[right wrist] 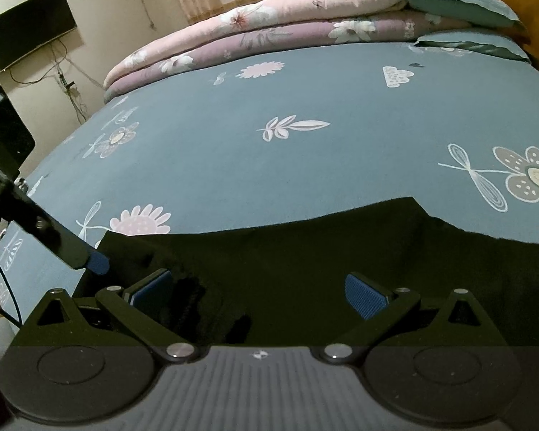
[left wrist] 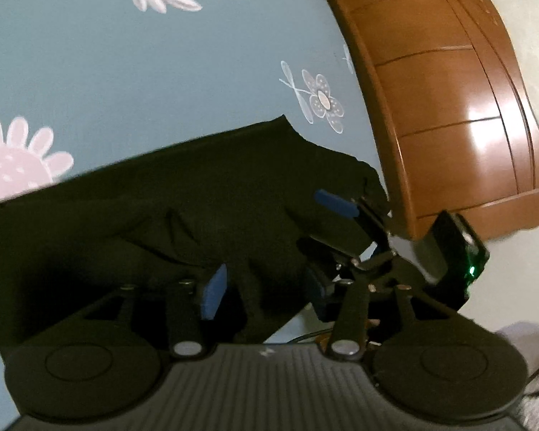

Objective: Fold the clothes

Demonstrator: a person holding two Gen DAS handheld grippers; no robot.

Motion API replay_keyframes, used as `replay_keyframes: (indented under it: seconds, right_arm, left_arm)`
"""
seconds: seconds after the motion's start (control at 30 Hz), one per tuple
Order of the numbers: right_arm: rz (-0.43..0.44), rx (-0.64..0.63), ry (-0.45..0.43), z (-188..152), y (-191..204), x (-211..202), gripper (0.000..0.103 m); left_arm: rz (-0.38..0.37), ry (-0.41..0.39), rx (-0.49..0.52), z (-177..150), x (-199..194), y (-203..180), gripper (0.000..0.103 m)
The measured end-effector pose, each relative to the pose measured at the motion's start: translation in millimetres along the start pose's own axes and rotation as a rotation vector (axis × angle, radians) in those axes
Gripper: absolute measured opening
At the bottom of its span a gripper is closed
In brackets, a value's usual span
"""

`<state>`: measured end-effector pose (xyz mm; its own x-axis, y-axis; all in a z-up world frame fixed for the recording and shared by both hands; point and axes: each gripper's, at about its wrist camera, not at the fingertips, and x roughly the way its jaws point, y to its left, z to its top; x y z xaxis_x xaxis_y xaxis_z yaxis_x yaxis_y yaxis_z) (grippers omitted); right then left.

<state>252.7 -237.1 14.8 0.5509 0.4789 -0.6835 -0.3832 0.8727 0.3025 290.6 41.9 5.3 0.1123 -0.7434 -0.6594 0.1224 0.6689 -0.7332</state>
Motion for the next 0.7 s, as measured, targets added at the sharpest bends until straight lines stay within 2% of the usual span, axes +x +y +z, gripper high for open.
replay_keyframes:
  seconds: [0.1, 0.17, 0.33, 0.4, 0.7]
  right_arm:
    - [0.079, -0.003, 0.024, 6.4, 2.2, 4.9, 0.103]
    - [0.146, -0.001, 0.042, 10.2, 4.3, 8.0, 0.097]
    - [0.257, -0.006, 0.125, 6.9, 14.8, 23.0, 0.071]
    - [0.279, 0.015, 0.148, 1.3, 18.1, 25.8, 0.067]
    - [0.277, 0.161, 0.170, -29.1, 25.4, 21.6, 0.067]
  left_arm:
    - [0.057, -0.015, 0.040, -2.2, -4.7, 0.3, 0.049]
    - [0.095, -0.027, 0.064, -6.8, -8.9, 2.9, 0.049]
    - [0.183, -0.078, 0.071, -21.3, -18.4, 18.3, 0.049]
    - [0.217, -0.089, 0.073, -27.0, -20.2, 24.3, 0.049]
    - [0.354, -0.065, 0.263, -59.8, -15.1, 21.9, 0.051]
